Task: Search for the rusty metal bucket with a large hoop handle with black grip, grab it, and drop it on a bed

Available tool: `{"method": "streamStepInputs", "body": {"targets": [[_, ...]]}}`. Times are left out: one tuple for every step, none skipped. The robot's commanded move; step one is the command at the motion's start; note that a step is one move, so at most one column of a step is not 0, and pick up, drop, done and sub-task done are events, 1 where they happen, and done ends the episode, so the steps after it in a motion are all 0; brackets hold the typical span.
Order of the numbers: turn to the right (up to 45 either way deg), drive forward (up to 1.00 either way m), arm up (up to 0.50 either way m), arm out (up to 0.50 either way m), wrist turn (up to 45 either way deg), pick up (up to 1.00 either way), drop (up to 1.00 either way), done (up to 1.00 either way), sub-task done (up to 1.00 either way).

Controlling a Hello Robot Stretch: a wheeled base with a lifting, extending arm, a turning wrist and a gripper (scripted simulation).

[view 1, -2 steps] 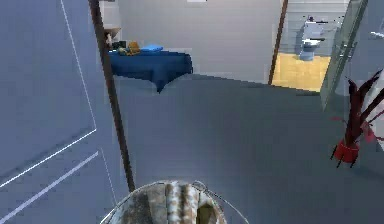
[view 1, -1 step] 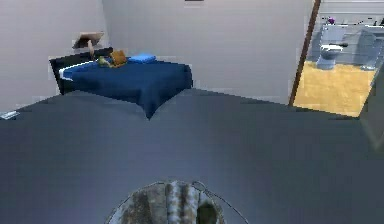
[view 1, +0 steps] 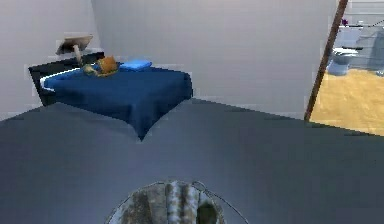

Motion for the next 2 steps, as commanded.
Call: {"method": "streamStepInputs", "body": {"targets": [[-42.0,0.0,0.0,0.0,0.0,0.0,0.0,0.0,0.0],[0.0,1.0,0.0,0.0,0.0,0.0,0.0,0.0,0.0]]}}
